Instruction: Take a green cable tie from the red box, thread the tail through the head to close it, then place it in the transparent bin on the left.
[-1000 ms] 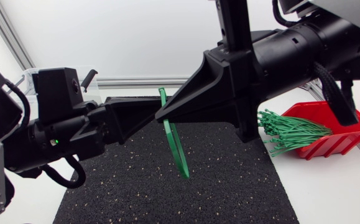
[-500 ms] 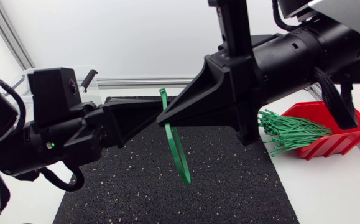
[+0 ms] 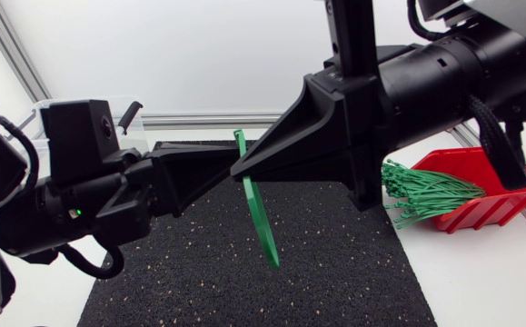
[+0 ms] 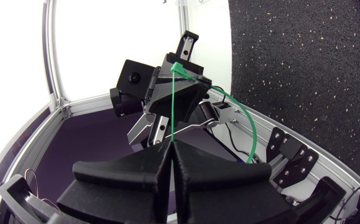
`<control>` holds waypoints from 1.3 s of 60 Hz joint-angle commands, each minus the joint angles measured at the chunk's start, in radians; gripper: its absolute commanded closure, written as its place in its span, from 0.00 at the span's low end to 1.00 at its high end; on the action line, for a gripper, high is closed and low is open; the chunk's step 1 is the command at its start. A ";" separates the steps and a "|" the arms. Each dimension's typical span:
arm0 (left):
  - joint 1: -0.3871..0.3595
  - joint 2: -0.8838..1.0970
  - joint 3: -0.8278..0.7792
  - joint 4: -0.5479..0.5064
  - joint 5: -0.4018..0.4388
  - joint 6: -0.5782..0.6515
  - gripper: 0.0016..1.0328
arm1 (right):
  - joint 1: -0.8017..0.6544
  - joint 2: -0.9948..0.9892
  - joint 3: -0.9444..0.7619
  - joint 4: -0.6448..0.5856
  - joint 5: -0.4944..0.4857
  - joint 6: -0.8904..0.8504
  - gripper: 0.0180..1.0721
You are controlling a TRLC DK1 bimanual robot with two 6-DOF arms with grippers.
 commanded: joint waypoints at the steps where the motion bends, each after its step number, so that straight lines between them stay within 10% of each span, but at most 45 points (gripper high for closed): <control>1: 0.006 0.016 -0.003 0.011 -0.004 0.012 0.97 | -0.008 -0.012 -0.027 0.011 0.008 0.032 0.94; 78: -0.172 -0.088 -0.052 -0.045 -0.132 0.171 0.97 | -0.041 0.008 -0.016 0.014 0.005 0.035 0.94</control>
